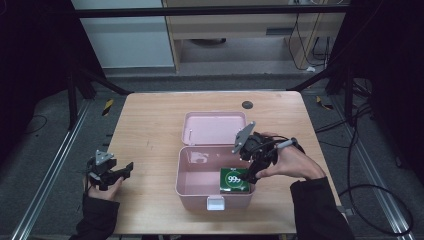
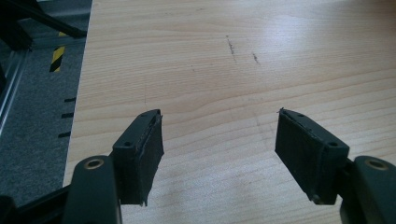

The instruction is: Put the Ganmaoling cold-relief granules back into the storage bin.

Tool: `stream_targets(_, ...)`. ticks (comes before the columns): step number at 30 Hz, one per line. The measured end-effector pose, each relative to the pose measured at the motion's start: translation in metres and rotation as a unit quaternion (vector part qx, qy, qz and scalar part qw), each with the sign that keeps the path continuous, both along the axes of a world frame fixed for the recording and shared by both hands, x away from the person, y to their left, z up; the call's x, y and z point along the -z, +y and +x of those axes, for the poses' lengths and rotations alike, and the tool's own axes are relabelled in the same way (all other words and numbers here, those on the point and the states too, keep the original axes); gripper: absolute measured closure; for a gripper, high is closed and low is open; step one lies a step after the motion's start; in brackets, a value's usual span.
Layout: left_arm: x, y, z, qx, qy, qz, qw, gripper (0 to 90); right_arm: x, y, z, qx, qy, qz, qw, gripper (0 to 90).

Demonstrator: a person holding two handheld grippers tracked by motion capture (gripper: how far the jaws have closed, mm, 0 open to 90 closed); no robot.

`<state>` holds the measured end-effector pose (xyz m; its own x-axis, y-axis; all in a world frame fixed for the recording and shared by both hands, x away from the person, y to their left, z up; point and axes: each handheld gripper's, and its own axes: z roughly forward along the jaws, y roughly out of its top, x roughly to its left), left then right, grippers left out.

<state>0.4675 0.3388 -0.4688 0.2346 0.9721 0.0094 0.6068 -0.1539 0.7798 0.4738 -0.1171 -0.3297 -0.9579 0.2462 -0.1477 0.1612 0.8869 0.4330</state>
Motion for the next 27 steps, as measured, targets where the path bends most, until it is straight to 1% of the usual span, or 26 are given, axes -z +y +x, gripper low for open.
stream_targets(1, 0.000, 0.000, 0.000, 0.001, 0.000, -0.001, 1.0000, 31.9, -0.003, -0.005, -0.001, 0.008, -0.007, 0.008, 0.9999, 11.7)
stream_targets(2, 0.000, 0.000, 0.000, 0.001, 0.001, -0.001, 1.0000, 32.2, -0.005, -0.009, -0.002, 0.017, -0.008, 0.016, 0.9997, 11.7)
stream_targets(3, 0.000, 0.000, 0.000, 0.001, 0.001, -0.001, 1.0000, 32.3, -0.005, -0.009, -0.002, 0.017, -0.008, 0.016, 0.9997, 11.7)
stream_targets(4, 0.000, 0.000, 0.000, 0.002, 0.002, -0.001, 1.0000, 32.3, -0.006, -0.014, -0.002, 0.024, -0.012, 0.023, 0.9994, 11.7)
stream_targets(5, 0.000, -0.001, 0.000, 0.003, 0.002, -0.002, 1.0000, 32.6, -0.008, -0.024, -0.004, 0.045, -0.021, 0.032, 0.9983, 11.6)
stream_targets(7, 0.000, -0.001, 0.000, 0.004, 0.002, -0.002, 1.0000, 32.8, -0.008, -0.034, -0.006, 0.071, -0.037, 0.036, 0.9961, 10.4)
stream_targets(8, 0.000, -0.001, 0.000, 0.004, 0.002, -0.002, 1.0000, 32.8, -0.008, -0.034, -0.006, 0.071, -0.037, 0.036, 0.9961, 10.4)
stream_targets(9, 0.000, -0.001, 0.000, 0.005, 0.003, -0.002, 1.0000, 33.0, -0.006, -0.043, -0.007, 0.098, -0.046, 0.036, 0.9935, 9.7)
stream_targets(10, 0.001, -0.002, 0.000, 0.005, 0.003, -0.001, 1.0000, 33.0, -0.004, -0.047, -0.007, 0.108, -0.046, 0.039, 0.9923, 9.4)
stream_targets(11, 0.001, -0.002, 0.000, 0.005, 0.003, -0.001, 1.0000, 33.1, -0.004, -0.047, -0.007, 0.108, -0.046, 0.039, 0.9923, 9.4)
stream_targets(12, 0.000, -0.002, 0.000, 0.005, 0.003, -0.001, 1.0000, 33.1, 0.002, -0.055, -0.008, 0.125, -0.045, 0.043, 0.9902, 9.2)
stream_targets(13, 0.000, -0.002, 0.000, 0.005, 0.003, -0.001, 1.0000, 33.1, 0.002, -0.055, -0.008, 0.125, -0.045, 0.043, 0.9902, 9.2)
stream_targets(14, 0.001, -0.002, 0.000, 0.005, 0.004, -0.002, 1.0000, 33.0, 0.010, -0.065, -0.008, 0.140, -0.042, 0.049, 0.9881, 8.0)
stream_targets(16, 0.001, -0.001, 0.000, 0.004, 0.004, -0.001, 1.0000, 33.1, 0.017, -0.071, -0.008, 0.153, -0.040, 0.057, 0.9858, 7.2)
stream_targets(17, 0.001, -0.001, 0.000, 0.004, 0.004, -0.001, 1.0000, 33.1, 0.017, -0.071, -0.008, 0.153, -0.040, 0.057, 0.9858, 7.2)
stream_targets(19, 0.001, -0.002, 0.000, 0.005, 0.005, -0.001, 1.0000, 33.1, 0.024, -0.079, -0.006, 0.170, -0.037, 0.068, 0.9824, 7.6)
stream_targets(20, 0.001, -0.002, 0.000, 0.005, 0.004, -0.001, 1.0000, 33.1, 0.032, -0.084, -0.006, 0.189, -0.033, 0.080, 0.9782, 7.4)
stream_targets(21, 0.001, -0.002, 0.000, 0.005, 0.004, -0.001, 1.0000, 33.1, 0.032, -0.084, -0.006, 0.189, -0.033, 0.080, 0.9782, 7.4)
stream_targets(23, 0.001, -0.002, 0.000, 0.005, 0.004, -0.001, 1.0000, 33.1, 0.041, -0.088, -0.005, 0.205, -0.028, 0.084, 0.9748, 6.7)
stream_targets(24, 0.001, -0.002, 0.000, 0.005, 0.005, -0.001, 1.0000, 33.1, 0.050, -0.093, -0.005, 0.219, -0.025, 0.087, 0.9714, 6.6)
stream_targets(25, 0.001, -0.002, 0.000, 0.005, 0.005, -0.001, 1.0000, 33.1, 0.050, -0.093, -0.005, 0.219, -0.025, 0.087, 0.9714, 6.6)
stream_targets(26, 0.001, -0.002, 0.000, 0.005, 0.005, -0.002, 1.0000, 33.1, 0.059, -0.097, -0.004, 0.239, -0.022, 0.095, 0.9662, 6.4)
stream_targets(27, 0.001, -0.002, 0.000, 0.005, 0.005, -0.002, 1.0000, 33.1, 0.059, -0.097, -0.004, 0.239, -0.022, 0.095, 0.9662, 6.4)
